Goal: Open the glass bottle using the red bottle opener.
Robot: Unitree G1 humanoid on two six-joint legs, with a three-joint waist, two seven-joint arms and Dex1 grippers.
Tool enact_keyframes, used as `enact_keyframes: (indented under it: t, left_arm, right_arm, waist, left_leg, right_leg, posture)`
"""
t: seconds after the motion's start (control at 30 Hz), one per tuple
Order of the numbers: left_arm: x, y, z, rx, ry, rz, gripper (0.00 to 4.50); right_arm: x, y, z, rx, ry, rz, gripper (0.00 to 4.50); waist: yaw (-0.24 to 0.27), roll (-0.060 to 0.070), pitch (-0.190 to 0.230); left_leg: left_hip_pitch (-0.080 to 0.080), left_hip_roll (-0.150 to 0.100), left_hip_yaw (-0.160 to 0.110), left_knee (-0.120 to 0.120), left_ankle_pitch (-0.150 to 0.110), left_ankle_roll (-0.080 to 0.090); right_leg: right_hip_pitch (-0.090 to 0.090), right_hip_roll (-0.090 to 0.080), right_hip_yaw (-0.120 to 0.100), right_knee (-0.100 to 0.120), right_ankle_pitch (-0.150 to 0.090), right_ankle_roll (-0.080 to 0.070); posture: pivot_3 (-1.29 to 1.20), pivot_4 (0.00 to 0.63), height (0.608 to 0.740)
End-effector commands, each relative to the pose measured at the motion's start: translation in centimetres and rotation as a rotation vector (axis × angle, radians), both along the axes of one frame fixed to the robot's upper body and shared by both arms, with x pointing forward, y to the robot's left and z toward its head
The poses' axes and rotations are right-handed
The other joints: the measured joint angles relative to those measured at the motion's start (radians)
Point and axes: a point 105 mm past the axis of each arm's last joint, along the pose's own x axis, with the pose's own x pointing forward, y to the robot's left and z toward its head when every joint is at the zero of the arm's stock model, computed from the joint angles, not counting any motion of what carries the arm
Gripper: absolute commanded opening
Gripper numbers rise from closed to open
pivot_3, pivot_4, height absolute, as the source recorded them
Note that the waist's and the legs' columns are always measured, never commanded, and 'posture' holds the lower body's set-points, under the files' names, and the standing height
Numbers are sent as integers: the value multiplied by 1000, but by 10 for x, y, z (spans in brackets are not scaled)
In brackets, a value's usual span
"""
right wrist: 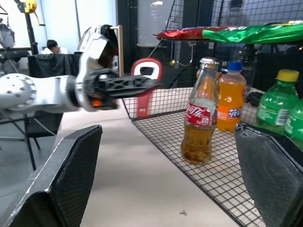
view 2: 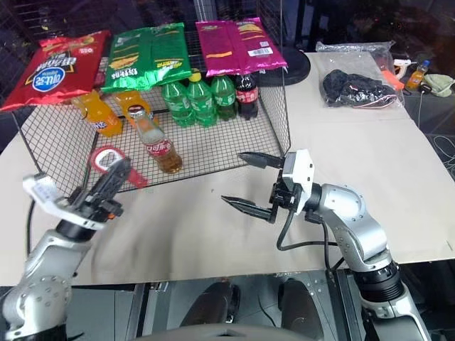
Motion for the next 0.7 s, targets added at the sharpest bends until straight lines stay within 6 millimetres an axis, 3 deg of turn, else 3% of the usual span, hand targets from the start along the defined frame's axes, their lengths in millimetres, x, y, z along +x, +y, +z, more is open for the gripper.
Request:
enact_keyframes:
  t: [0.03,0.27,0.47,0.7]
  left_arm:
    - [14,-31,5,-14,-32,-68,114]
    - [34,-89,9,-138,-48,-285,114]
    - [39,-121,8,-203,-27,-483,114]
    - [31,-137,6,-207,13,-688,114]
  right_arm:
    - [0,1,-2,-59,62,-2,4500]
    - [-3,5,-13,-127,257,-29,4500]
    - [-3,9,-21,-207,351,-62,4500]
    - [-6,9,-17,-202,460,-27,4500]
  waist:
    - [-1,0,0]
    - [-8,0,0]
    - [-5,0,-1]
    - [-6,0,-1]
  left_leg:
    - [0,0,0,0,0,0]
    - [-1,0,1,0,0,0]
    - [-1,0,1,1,0,0]
    - [-2,0,1,1,0,0]
  right_leg:
    - [0,0,0,0,0,0]
    - [-2,1,1,0,0,0]
    - [-2,1,1,0,0,0]
    - [-2,2,1,0,0,0]
  posture:
    - [0,150,740]
    - [0,150,740]
    - [0,150,740]
    - [0,150,740]
